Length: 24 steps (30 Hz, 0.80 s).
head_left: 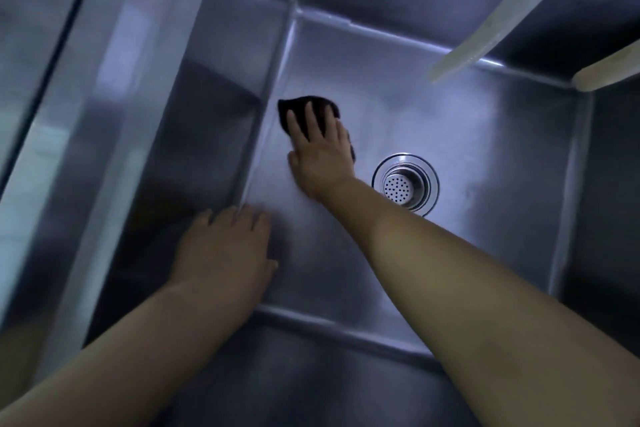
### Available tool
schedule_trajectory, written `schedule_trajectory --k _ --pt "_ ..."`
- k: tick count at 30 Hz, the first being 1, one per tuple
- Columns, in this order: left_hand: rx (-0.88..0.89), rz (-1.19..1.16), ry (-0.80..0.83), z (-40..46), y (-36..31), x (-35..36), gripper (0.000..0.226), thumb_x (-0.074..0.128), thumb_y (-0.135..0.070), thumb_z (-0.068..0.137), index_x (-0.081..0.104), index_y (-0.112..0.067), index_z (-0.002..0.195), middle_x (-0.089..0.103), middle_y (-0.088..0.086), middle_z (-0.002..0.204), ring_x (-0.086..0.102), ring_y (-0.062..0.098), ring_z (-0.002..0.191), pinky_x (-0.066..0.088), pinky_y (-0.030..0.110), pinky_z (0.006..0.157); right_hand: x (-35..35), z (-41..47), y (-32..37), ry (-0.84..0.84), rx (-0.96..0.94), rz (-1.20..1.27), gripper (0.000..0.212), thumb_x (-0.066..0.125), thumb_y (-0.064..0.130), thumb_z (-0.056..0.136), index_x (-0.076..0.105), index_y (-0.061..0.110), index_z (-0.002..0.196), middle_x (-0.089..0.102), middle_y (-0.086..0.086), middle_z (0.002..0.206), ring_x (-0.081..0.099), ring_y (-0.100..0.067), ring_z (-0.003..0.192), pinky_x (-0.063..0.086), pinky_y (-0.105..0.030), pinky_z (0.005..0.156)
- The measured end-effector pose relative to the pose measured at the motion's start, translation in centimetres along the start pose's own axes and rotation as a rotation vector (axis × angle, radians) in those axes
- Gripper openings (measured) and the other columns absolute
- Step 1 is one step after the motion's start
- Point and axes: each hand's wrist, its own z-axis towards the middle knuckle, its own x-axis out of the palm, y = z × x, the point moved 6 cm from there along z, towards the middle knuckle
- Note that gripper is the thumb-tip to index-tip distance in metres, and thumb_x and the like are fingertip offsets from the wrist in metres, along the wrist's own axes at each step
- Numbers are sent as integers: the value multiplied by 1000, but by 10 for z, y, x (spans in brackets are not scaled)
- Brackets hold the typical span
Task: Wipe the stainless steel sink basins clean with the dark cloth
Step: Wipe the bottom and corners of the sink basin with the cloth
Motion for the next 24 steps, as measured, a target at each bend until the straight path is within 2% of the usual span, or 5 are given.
schedule_trajectory --k 5,8,12,18,24 --pt "-51 -54 11 -4 0 6 43 39 -53 91 43 -25 124 55 -4 125 53 19 112 38 32 88 27 -57 45 96 -278 -50 66 43 35 93 13 25 150 6 -8 159 2 -37 144 -2 -45 114" --pt "-81 -65 -17 0 1 3 30 40 -49 91 49 -27 110 61 -4 115 57 19 104 39 32 81 28 -74 29 110 -414 -142 62 39 36 96 13 26 150 9 -5 159 4 -34 144 -2 -42 115" --pt "-142 -97 -56 2 8 1 27 43 -46 91 53 -25 104 65 -2 108 62 22 98 42 30 73 5 -60 -41 22 -144 -146 62 39 36 94 15 25 150 13 -6 158 8 -35 144 9 -43 114" --pt "-158 -187 -187 10 13 -13 17 48 -30 92 59 -18 98 67 7 99 64 33 90 47 35 67 -2 -65 -74 -40 91 -111 61 33 36 96 10 21 151 5 -8 159 -2 -34 144 -6 -42 115" --pt "-166 -238 -291 12 21 -21 19 52 -11 88 62 -13 104 62 11 105 56 34 96 45 40 69 26 -108 0 -23 -99 -44 63 44 35 91 24 19 149 22 -14 155 16 -42 141 6 -48 115"
